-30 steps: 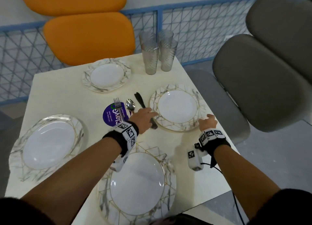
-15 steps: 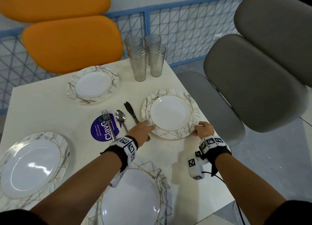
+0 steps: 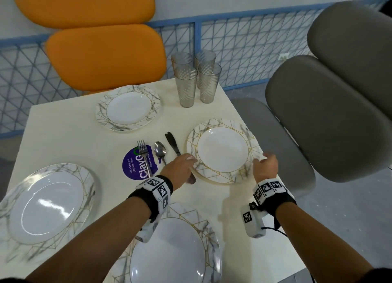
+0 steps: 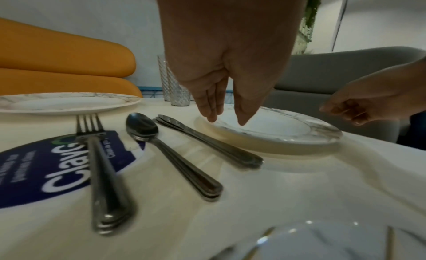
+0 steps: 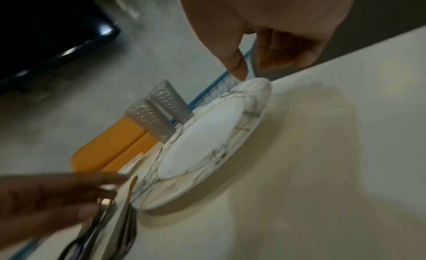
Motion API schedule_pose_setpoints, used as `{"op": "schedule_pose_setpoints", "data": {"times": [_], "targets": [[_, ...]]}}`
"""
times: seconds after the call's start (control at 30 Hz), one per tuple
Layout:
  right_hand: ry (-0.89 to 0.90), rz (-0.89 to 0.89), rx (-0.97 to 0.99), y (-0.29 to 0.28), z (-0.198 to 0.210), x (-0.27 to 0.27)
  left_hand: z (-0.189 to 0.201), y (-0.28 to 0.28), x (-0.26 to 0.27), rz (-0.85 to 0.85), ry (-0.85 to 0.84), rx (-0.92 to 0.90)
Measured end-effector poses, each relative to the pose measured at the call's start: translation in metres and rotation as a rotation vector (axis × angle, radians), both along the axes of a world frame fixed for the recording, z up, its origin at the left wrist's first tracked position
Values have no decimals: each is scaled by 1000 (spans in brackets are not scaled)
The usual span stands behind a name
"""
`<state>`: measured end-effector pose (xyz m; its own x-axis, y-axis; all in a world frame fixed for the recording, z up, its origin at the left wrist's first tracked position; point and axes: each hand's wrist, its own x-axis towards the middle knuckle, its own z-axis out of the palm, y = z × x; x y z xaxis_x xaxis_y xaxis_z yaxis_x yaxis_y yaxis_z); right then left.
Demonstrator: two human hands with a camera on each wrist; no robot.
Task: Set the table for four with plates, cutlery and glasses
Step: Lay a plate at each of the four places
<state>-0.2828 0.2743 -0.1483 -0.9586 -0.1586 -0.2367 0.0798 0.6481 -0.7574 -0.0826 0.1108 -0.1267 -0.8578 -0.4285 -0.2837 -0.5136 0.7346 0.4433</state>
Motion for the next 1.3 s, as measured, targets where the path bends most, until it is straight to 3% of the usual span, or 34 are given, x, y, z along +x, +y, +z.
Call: {"op": "schedule_pose_setpoints", "data": {"times": [0.1,0.2,0.33,0.47,0.63,0.87,1.0,1.13,1.3], "targets": [[166,181,-38,-33,17,16,12,-23,23,78,86,-20],[246,402,-95,-81,28,37,15,-62,51,272,152,0],[77,720,-96,-162,19,61,11,-119,91,549,105,53],[-108,851,-62,-242,8,75,5,-167,116,714,-27,106],[-314,784,-46,-309,-8,82,0,-203,117,752,-76,159],[-353,735,-87,-357,-26,87,-6,-242,103,847,48,209],[-374,769,-43,-368,-35,91,-12,-248,99,854,82,197],[-423,533,-140,-365,-49,91,-16,-243,99,885,105,170],[-443,522,-155,-357,-46,93,-21,-239,97,883,102,161]]}}
